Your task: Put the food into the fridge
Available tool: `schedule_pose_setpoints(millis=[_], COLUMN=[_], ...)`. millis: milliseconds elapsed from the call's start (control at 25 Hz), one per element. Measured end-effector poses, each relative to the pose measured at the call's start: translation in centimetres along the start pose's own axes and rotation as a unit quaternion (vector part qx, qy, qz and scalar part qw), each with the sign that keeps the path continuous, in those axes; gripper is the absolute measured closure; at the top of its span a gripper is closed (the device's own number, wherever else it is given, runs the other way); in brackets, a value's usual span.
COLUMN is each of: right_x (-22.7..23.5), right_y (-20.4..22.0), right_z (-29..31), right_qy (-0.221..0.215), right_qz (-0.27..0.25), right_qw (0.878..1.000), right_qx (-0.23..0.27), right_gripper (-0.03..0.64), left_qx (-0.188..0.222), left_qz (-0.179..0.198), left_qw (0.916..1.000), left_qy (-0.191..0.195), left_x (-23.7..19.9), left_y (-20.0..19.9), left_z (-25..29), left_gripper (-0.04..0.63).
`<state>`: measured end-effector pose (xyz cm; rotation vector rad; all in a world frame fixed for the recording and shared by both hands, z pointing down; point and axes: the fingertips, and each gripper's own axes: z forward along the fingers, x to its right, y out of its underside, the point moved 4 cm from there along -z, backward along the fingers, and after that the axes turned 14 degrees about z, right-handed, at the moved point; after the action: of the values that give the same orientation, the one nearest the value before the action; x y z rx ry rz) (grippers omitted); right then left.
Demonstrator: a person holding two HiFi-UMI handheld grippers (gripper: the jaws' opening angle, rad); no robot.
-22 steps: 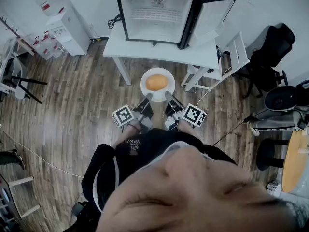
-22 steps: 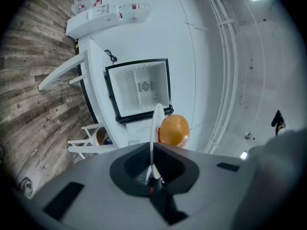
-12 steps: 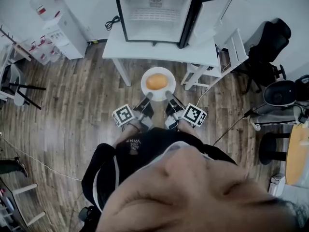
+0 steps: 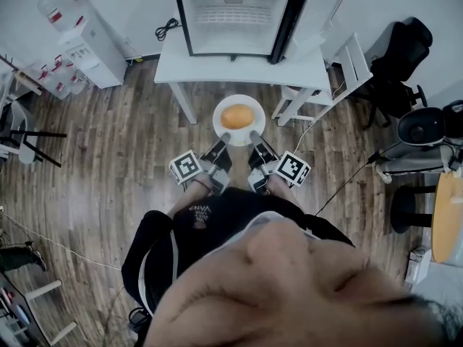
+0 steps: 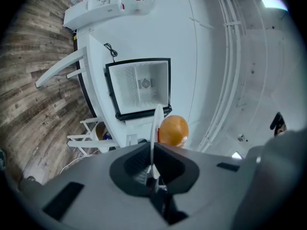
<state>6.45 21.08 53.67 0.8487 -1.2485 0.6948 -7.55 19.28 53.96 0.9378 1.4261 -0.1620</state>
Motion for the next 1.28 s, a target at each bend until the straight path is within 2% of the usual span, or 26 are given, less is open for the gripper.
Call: schedule_pose_setpoints(millis=[120,280,440,560,760,880,1280], right_x=[0.0,-1.0,-0.8,-1.1,-1.0,-1.1,-0.6], right_y=[0.9,1.0,-0.1,-1.2,-3.8,-5.6,-10.6], right_z=[0.2,1.8,2.7,4.0,5.9,7.4,12.2], right_qy=[0.006,-0.032,-0.016,-0.034,-0.023,-0.039,-0.047], right_qz=[0.004,0.004,-0.002,-0.005,-0.004,-0.007,-0.005], right_qw=[1.000,0.999,1.000,0.999,1.000,0.999,0.998], right_qx=[0.004,-0.004,-0.010,-0.017,-0.017,-0.021,-0.045], right_gripper=[0.597,0.597,0.596,0.597,0.596,0.596,0.595], left_qx=[-0.003,-0.002,-0.001,0.003,0.005,0.008,0.033], left_qz=[-0.007,-0.019,-0.026,-0.024,-0.018,-0.014,-0.016], left_qw=[1.0000,0.9998,0.9997,0.9997,0.9998,0.9998,0.9990], left_qy=[0.001,0.000,-0.005,-0.002,-0.010,-0.009,-0.024], left_x=[-0.3,-0.8,-1.5,-1.9,-2.8,-3.4,-5.7], left_y=[-0.3,-1.0,-1.6,-2.4,-3.9,-4.7,-7.4], left_z=[-0.8,-0.6,0.4,1.6,4.3,6.3,11.3], left_gripper=[0.571,0.571,0.571,0.571,0.571,0.571,0.571])
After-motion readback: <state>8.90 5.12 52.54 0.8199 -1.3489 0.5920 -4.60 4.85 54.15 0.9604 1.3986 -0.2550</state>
